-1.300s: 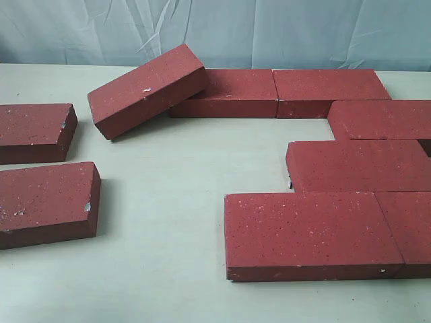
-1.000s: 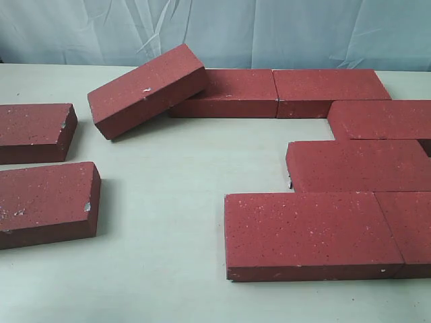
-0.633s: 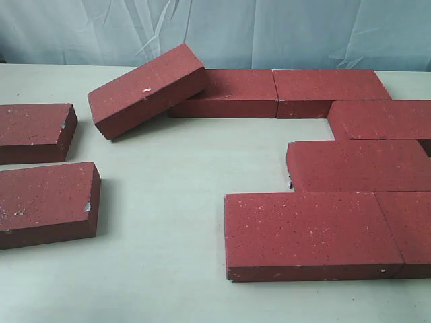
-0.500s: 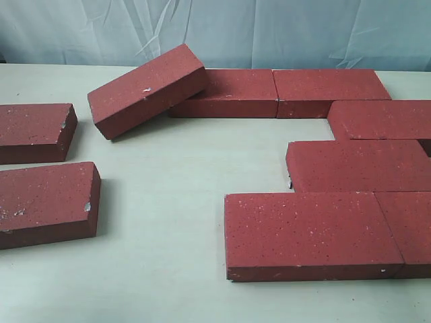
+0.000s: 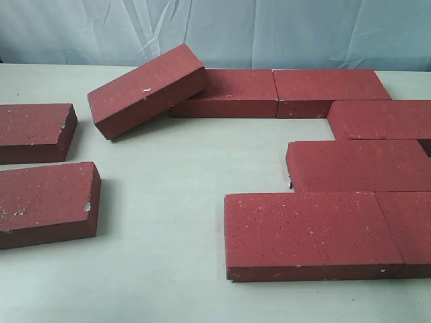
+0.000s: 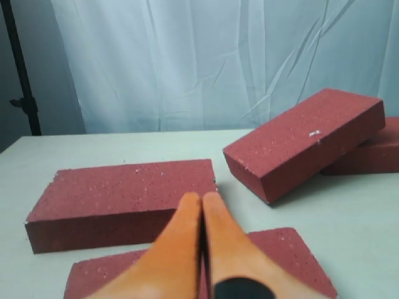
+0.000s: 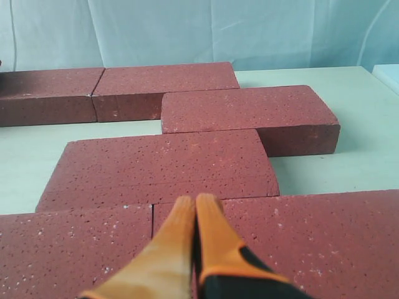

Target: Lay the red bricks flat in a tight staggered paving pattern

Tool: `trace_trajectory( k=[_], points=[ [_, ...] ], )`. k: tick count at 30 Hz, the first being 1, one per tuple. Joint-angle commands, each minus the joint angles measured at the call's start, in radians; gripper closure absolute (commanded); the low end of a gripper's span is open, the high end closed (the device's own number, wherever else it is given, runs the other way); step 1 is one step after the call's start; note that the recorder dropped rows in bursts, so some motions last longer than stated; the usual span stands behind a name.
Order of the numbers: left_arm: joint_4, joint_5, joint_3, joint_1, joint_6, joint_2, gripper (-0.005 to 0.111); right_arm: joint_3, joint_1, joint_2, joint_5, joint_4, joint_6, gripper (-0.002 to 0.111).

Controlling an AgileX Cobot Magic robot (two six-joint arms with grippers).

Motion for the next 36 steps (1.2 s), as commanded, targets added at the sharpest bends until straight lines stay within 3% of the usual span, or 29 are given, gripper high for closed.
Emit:
trace_trajectory(
  k=[1, 8, 26, 36],
  points=[
    [0.0, -0.092, 0.004, 0.001, -0.006, -0.004, 0.107, 0.005, 0.005, -0.007, -0.007, -0.003, -0.004, 0.109],
    [0.0, -0.203, 0.004, 0.001, -0.006, -0.004, 0.107, 0.005, 0.005, -0.007, -0.007, -0.003, -0.004, 0.109],
    [0.0, -0.295, 0.004, 0.001, -0.006, -0.004, 0.107, 0.005, 0.005, -0.007, -0.007, -0.003, -0.004, 0.109],
    [-0.002, -0.417, -0.012, 0.001, -0.006, -0.004, 0.107, 0.005, 0.005, -0.007, -0.007, -0.003, -0.004, 0.109]
  ],
)
